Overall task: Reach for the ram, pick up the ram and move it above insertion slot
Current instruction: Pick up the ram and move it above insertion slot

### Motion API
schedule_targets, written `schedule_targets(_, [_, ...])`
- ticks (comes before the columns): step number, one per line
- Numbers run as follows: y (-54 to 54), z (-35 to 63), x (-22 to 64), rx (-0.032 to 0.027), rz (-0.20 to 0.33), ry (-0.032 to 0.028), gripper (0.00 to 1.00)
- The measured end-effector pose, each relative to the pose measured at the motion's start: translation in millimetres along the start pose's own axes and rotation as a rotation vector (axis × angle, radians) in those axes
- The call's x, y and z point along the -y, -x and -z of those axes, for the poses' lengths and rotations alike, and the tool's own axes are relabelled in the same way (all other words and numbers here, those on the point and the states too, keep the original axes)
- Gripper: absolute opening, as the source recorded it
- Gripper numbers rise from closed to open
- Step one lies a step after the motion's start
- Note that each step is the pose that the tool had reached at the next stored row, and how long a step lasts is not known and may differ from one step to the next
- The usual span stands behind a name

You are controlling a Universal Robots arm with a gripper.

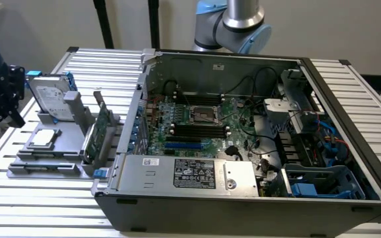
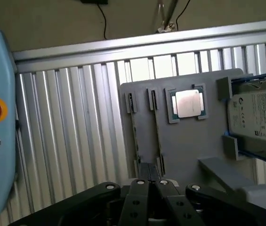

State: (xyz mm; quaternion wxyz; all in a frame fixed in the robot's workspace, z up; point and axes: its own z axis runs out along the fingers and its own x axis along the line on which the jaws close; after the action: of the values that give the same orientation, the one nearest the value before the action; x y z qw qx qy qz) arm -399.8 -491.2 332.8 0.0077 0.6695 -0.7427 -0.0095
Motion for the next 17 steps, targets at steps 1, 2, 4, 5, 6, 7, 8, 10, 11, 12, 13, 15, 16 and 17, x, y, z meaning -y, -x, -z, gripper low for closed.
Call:
schedule_targets(1, [0.0,-0.3,0.0,-0.0003,0.018,-0.0011,0.11])
schedule_targets(2, [0.0,-0.6,0.0,-0.0005,0.038,-0.0022,0.11])
schedule_targets(4, [0.0,-1.2,0.0,-0.0012,0.074,-0.0043,0.11])
schedule_targets(5, [0.0,-1.5,0.0,-0.0016,0.092,-0.0051,0.11])
schedule_targets(6, [0.0,-1.8,0.1,-0.0019,0.11,-0.0061,0.11])
schedule_targets(7, [0.0,-2.1,0.1,-0.0022,0.128,-0.0071,0.11])
schedule_targets(8, [0.0,-2.3,0.1,-0.0026,0.146,-0.0079,0.11])
schedule_targets(10, [0.0,-3.0,0.1,-0.0033,0.183,-0.0097,0.11])
schedule_targets(11, [0.0,-3.3,0.1,-0.0035,0.201,-0.0103,0.11])
schedule_targets(12, [-0.1,-3.2,0.0,-0.0038,0.21,-0.0106,0.11])
schedule_targets(13, [-0.1,-3.2,0.1,-0.0038,0.21,-0.0106,0.11])
schedule_targets(15, [-0.1,-3.2,0.1,-0.0038,0.21,-0.0107,0.12])
schedule_targets(16, [-0.1,-3.2,0.1,-0.0038,0.21,-0.0107,0.18])
schedule_targets(17, [-0.1,-3.3,0.1,-0.0037,0.21,-0.0107,0.24])
